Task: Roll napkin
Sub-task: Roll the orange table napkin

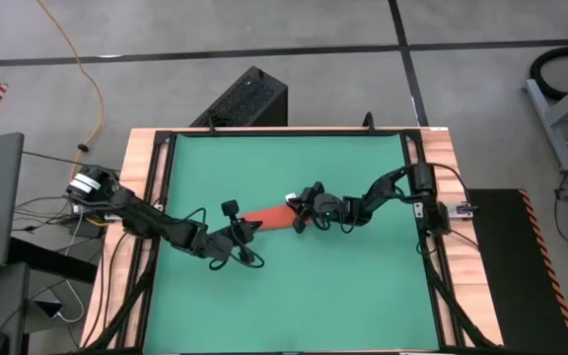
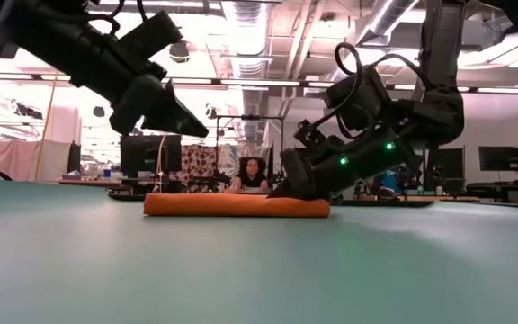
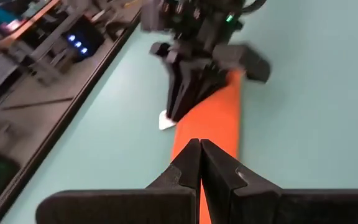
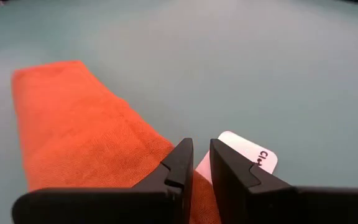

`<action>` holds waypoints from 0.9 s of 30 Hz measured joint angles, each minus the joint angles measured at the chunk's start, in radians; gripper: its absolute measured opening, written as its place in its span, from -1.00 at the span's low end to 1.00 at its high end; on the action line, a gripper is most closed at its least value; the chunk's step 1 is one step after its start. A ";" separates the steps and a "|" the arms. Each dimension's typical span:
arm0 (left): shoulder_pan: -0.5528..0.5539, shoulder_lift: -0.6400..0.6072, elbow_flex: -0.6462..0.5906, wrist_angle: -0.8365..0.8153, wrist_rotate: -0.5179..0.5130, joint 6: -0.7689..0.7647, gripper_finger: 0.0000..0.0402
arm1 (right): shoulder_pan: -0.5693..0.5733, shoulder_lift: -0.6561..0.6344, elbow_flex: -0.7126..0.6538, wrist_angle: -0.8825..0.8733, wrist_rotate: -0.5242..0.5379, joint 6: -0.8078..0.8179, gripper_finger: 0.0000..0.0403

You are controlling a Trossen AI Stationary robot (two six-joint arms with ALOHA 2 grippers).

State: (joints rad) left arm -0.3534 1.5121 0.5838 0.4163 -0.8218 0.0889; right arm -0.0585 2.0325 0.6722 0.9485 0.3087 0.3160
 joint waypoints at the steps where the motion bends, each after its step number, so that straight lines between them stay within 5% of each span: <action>1: -0.007 0.012 0.000 -0.005 -0.022 -0.022 -1.00 | 0.008 0.007 0.000 0.001 0.001 0.018 -0.62; 18: -0.092 0.274 0.000 0.019 -0.299 -0.364 -1.00 | 0.163 0.014 -0.001 -0.065 0.191 0.185 -0.71; 27: -0.097 0.289 -0.019 0.027 -0.316 -0.570 -1.00 | 0.169 0.013 -0.003 -0.043 0.198 0.185 -0.71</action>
State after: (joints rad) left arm -0.4500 1.8012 0.5646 0.4432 -1.1378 -0.4815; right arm 0.1101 2.0457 0.6693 0.9051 0.5068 0.5007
